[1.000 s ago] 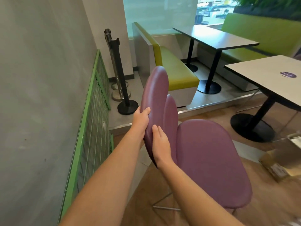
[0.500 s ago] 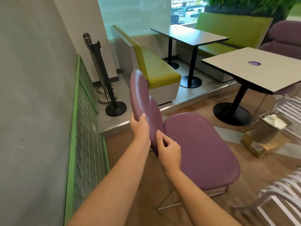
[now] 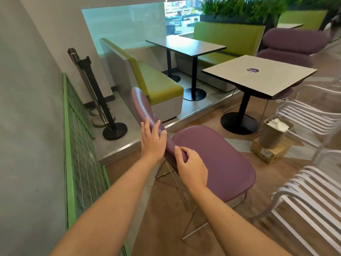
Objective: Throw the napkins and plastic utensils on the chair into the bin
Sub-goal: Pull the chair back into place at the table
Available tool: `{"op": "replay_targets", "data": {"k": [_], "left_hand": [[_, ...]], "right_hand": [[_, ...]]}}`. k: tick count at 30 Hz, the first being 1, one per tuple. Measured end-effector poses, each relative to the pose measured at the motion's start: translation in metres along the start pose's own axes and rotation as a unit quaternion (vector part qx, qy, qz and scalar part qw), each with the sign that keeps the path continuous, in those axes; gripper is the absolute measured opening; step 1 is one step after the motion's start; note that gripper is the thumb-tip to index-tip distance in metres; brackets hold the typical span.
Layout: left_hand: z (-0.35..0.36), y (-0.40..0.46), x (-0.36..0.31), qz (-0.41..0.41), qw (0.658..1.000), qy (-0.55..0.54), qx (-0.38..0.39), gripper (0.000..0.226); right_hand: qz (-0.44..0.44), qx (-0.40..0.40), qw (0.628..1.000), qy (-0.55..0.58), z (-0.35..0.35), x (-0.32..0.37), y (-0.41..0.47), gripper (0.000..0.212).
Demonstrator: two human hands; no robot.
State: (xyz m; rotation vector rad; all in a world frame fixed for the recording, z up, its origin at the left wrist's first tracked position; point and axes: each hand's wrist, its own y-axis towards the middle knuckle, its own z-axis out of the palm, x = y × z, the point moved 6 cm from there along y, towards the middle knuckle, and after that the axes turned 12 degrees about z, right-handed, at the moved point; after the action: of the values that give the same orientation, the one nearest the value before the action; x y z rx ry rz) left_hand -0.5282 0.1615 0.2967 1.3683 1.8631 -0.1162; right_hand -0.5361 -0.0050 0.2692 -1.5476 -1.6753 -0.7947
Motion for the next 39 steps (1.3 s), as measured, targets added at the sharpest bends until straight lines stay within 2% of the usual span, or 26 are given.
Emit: {"op": "replay_targets", "data": {"k": [2, 4, 8, 13, 20, 27, 31, 33, 36, 39], "left_hand": [[-0.004, 0.005, -0.002, 0.082, 0.992, 0.079, 0.052, 0.036], [-0.005, 0.007, -0.010, 0.152, 0.978, 0.127, 0.066, 0.045], [-0.004, 0.015, -0.016, 0.179, 0.975, 0.133, 0.025, 0.059], [0.006, 0.010, -0.025, 0.149, 0.978, 0.146, -0.019, 0.066], [0.044, -0.004, -0.072, 0.092, 0.975, 0.189, -0.075, 0.061], [0.119, -0.013, -0.153, 0.041, 0.965, 0.253, -0.052, 0.065], [0.152, -0.021, -0.194, 0.025, 0.964, 0.259, -0.056, 0.061], [0.165, -0.024, -0.210, 0.015, 0.964, 0.262, -0.050, 0.061], [0.178, -0.028, -0.225, 0.021, 0.964, 0.263, -0.039, 0.061], [0.178, -0.032, -0.225, 0.082, 0.966, 0.241, -0.036, 0.057]], "right_hand": [[-0.006, -0.018, 1.000, 0.000, 0.002, -0.004, 0.000, 0.066], [-0.037, -0.023, 0.999, -0.015, -0.001, -0.002, 0.006, 0.070], [-0.093, -0.019, 0.995, -0.035, -0.005, 0.000, 0.012, 0.065], [-0.115, -0.016, 0.993, -0.030, -0.014, -0.009, 0.020, 0.058], [-0.151, 0.012, 0.988, -0.035, -0.068, -0.043, 0.051, 0.050], [-0.167, 0.056, 0.984, -0.008, -0.162, -0.095, 0.100, 0.030], [-0.168, 0.067, 0.983, 0.013, -0.203, -0.120, 0.122, 0.036], [-0.164, 0.069, 0.984, 0.023, -0.219, -0.132, 0.130, 0.032], [-0.157, 0.073, 0.984, 0.032, -0.236, -0.145, 0.139, 0.032], [-0.147, 0.064, 0.987, 0.028, -0.241, -0.153, 0.139, 0.036]]}}
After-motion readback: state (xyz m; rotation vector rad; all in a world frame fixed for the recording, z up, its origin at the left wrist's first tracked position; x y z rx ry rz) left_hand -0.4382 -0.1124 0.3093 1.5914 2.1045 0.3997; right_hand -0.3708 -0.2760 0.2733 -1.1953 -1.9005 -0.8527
